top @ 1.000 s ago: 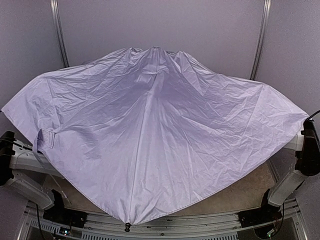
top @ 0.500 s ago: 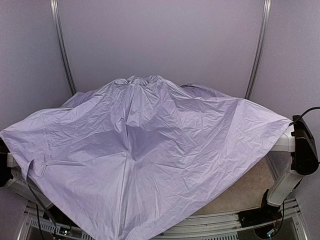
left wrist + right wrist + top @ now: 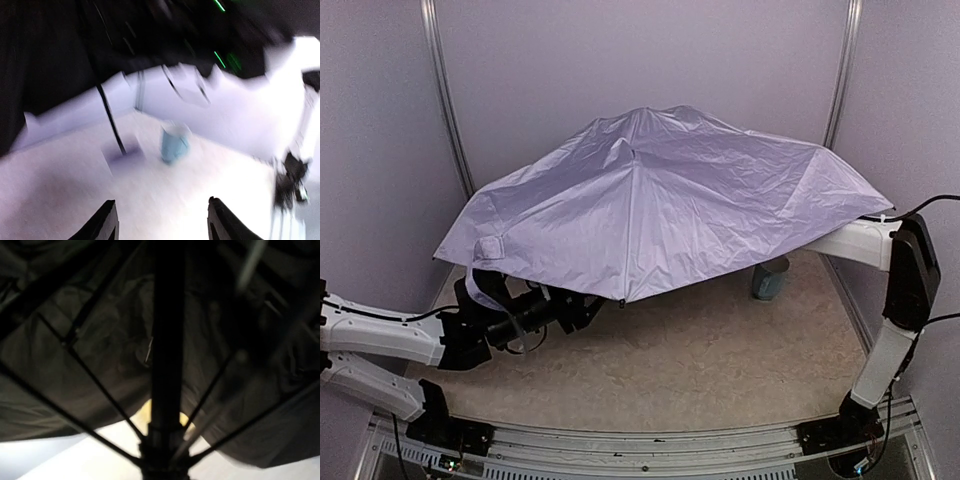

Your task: Put away the umbrella

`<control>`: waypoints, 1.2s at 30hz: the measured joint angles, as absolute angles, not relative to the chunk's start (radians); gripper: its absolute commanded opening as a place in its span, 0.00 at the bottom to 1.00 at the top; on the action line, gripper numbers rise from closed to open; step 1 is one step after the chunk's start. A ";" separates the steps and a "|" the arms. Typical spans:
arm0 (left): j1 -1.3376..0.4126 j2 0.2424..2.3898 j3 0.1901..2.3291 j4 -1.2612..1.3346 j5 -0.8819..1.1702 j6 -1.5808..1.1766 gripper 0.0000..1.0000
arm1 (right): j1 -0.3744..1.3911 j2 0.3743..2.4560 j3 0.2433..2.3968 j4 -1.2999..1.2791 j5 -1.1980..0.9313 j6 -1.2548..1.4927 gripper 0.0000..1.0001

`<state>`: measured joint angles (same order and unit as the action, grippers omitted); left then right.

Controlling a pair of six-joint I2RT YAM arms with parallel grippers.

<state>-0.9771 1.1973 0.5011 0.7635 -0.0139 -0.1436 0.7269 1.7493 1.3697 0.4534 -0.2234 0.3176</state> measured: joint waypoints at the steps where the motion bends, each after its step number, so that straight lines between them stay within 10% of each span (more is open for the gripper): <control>1: -1.000 1.182 0.479 0.750 -0.021 -0.130 0.59 | 0.707 1.754 1.400 0.443 -0.224 0.307 0.00; 13: -1.047 0.675 0.183 0.609 -0.061 -0.102 0.85 | 0.384 1.646 1.519 0.296 -0.403 0.128 0.00; 21: -0.871 0.386 0.088 0.575 -0.277 -0.252 0.84 | 0.268 1.462 1.380 0.207 -0.410 -0.043 0.00; 36: -0.745 1.222 0.677 0.621 0.184 -0.306 0.99 | 0.678 1.394 1.117 0.154 -0.583 -0.211 0.00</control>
<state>-0.7448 1.2221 0.6765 0.6212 0.1841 -0.3061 0.6777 1.3941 1.1168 0.1539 -0.5835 -0.2108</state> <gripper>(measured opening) 0.987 0.124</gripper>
